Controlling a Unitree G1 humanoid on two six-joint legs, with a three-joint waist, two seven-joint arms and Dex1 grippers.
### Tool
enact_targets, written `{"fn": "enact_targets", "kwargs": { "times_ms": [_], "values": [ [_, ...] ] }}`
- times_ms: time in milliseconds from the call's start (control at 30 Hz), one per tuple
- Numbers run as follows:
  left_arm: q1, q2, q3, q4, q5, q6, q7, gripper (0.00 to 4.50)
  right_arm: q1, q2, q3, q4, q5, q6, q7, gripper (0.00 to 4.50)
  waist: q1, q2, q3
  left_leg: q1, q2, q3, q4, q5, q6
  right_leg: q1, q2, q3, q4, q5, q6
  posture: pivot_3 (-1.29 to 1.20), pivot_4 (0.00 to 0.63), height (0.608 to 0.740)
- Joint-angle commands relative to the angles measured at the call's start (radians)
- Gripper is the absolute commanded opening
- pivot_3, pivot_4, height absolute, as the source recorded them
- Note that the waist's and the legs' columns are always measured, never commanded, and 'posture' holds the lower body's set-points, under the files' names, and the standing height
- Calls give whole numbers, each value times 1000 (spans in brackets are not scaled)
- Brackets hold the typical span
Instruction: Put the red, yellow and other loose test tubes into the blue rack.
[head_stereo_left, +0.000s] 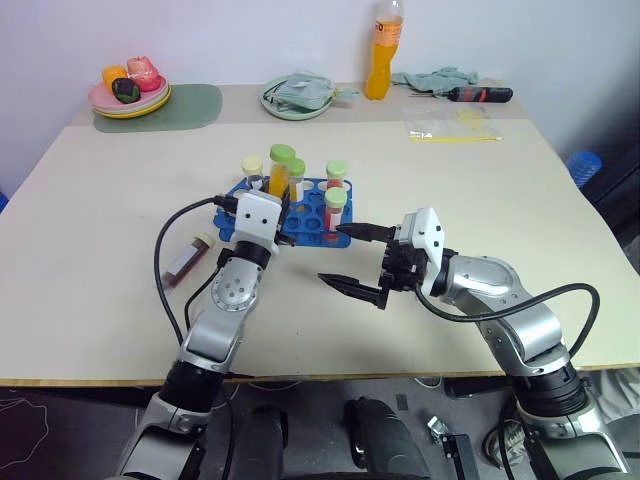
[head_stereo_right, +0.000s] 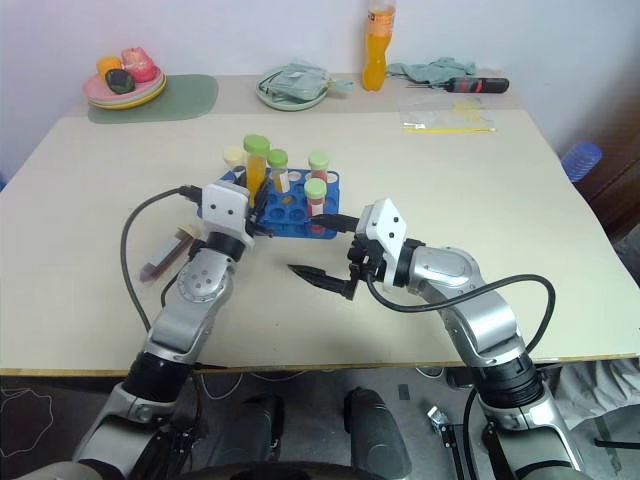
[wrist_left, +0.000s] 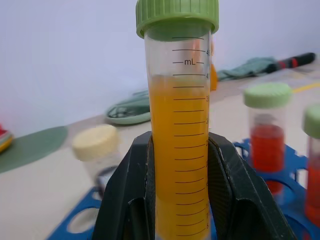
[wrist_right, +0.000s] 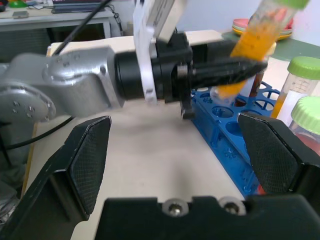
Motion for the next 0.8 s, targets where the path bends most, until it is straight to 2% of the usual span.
{"fn": "enact_targets", "kwargs": {
  "times_ms": [33,300,800],
  "values": [
    [-8,-19,24,16,22,-73,-33,798,-14,-5,-21,-55,8,4,-11,4500,0,0,0,0,0,0,0,0,0,0,0,0,0,0,0,0,150,740],
    [-55,-65,42,162,53,-153,-66,798,-18,-12,-27,-66,14,21,-17,4500,0,0,0,0,0,0,0,0,0,0,0,0,0,0,0,0,150,740],
    [-68,-140,86,288,29,-262,-153,798,-27,-16,-29,-80,13,32,-23,4500,1,0,0,0,0,0,0,0,0,0,0,0,1,0,0,0,150,740]
  ]
}}
